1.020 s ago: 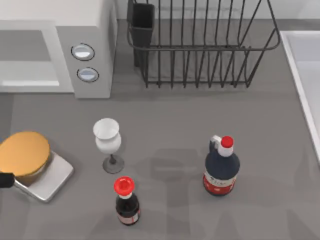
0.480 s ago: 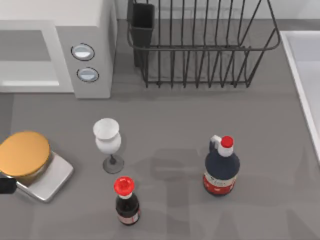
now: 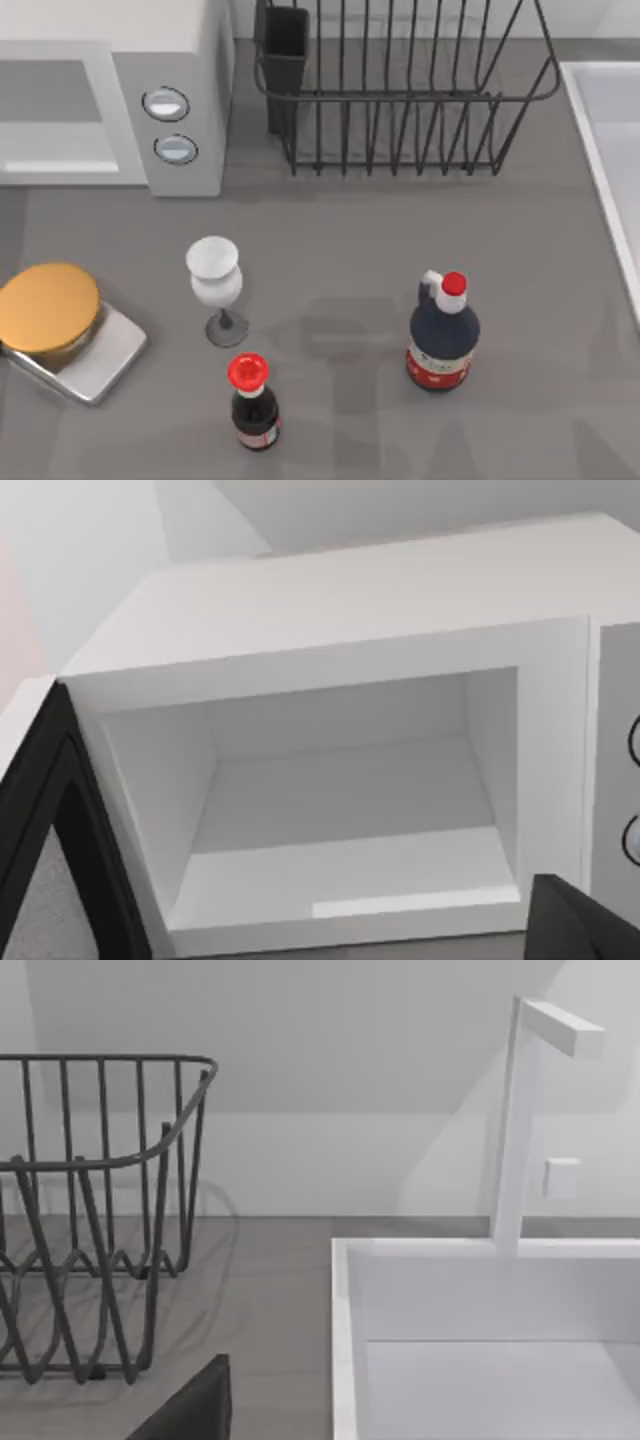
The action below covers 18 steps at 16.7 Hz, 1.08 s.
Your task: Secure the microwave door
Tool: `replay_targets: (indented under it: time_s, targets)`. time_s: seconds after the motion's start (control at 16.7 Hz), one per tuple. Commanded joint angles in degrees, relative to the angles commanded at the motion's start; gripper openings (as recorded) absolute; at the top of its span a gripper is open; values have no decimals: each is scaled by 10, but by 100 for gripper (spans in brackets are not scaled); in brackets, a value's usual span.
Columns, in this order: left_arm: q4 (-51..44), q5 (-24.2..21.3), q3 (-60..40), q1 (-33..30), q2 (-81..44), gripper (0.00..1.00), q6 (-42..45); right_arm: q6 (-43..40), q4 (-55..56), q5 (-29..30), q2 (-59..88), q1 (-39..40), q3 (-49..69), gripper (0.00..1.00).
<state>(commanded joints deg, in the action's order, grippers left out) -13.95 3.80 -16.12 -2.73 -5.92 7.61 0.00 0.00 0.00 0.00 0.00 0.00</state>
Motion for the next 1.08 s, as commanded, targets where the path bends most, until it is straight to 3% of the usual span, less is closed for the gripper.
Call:
replay_targets:
  time_s: [0.24, 0.66, 0.9, 1.08]
  targets:
    - [-49, -119, -144, 152, -180, 0, 115, 0, 0, 0, 0, 0, 0, 100]
    - [-160, -312, -405, 435, -607, 0, 312, 0, 0, 0, 0, 0, 0, 100]
    - [-222, -378, -508, 544, -794, 0, 386, 0, 0, 0, 0, 0, 0, 100]
    - [-258, -404, -554, 591, -871, 0, 419, 0, 0, 0, 0, 0, 0, 100]
